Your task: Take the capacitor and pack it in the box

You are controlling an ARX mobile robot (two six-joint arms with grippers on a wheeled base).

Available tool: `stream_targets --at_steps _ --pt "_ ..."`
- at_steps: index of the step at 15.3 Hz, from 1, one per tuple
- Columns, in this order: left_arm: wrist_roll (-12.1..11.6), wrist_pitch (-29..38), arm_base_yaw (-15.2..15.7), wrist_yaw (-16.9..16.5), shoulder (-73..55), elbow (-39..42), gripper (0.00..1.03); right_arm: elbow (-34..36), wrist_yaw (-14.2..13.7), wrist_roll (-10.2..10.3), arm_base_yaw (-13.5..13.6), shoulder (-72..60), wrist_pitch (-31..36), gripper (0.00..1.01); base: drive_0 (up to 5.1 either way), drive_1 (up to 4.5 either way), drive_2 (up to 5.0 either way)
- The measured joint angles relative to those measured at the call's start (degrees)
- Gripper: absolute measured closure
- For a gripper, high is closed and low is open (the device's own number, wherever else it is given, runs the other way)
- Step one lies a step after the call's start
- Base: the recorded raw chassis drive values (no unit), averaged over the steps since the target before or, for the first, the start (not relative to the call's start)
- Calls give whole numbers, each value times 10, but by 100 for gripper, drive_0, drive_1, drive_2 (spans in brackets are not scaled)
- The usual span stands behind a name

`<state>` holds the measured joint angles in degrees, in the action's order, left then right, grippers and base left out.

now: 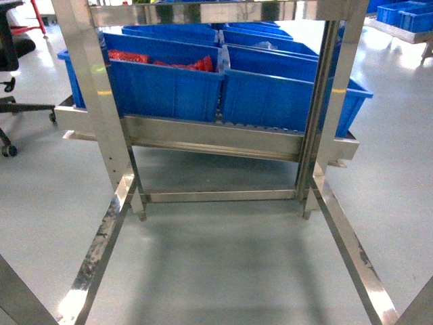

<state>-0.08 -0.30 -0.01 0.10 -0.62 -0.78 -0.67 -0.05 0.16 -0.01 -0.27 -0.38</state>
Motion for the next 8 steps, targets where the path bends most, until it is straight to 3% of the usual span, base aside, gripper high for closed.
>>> stream_targets --at_steps 8 --pt "0 0 0 -1 0 0 5 0 0 -1 0 0 1 3 0 0 0"
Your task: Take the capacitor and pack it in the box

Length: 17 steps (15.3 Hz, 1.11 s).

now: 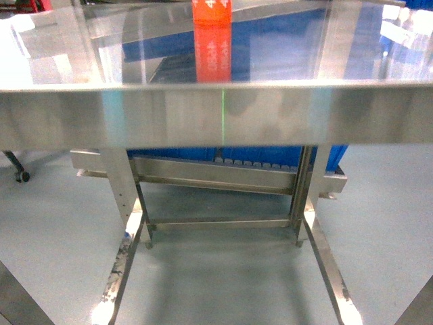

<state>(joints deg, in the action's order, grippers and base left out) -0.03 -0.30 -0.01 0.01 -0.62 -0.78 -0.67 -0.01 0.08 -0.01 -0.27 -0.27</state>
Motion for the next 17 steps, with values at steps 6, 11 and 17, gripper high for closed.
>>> stream_targets --at_steps 6,11,17 --pt "0 0 0 0 0 0 5 0 0 1 0 0 0 3 0 0 0" --pt "0 1 0 0 0 0 5 0 0 1 0 0 0 3 0 0 0" --pt "0 0 0 0 0 0 5 0 0 1 0 0 0 3 0 0 0"
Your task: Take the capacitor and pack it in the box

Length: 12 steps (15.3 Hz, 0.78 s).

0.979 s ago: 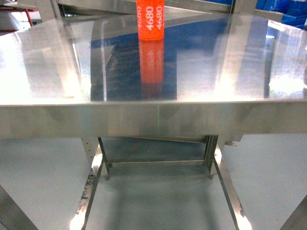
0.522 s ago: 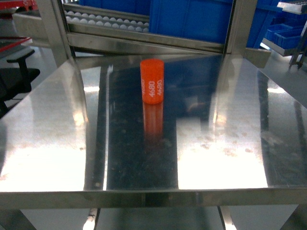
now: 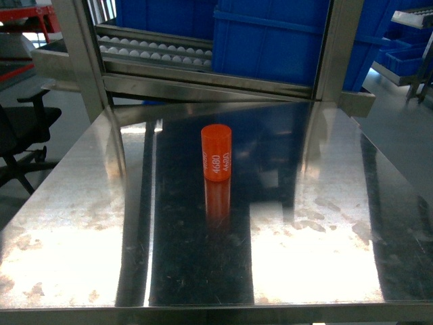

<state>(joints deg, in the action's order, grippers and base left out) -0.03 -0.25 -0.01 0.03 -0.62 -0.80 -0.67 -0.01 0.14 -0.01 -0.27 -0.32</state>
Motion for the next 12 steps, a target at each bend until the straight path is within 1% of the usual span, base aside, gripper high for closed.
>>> stream_targets --at_steps 12 --pt "0 0 0 0 0 0 5 0 0 0 0 0 0 3 0 0 0"
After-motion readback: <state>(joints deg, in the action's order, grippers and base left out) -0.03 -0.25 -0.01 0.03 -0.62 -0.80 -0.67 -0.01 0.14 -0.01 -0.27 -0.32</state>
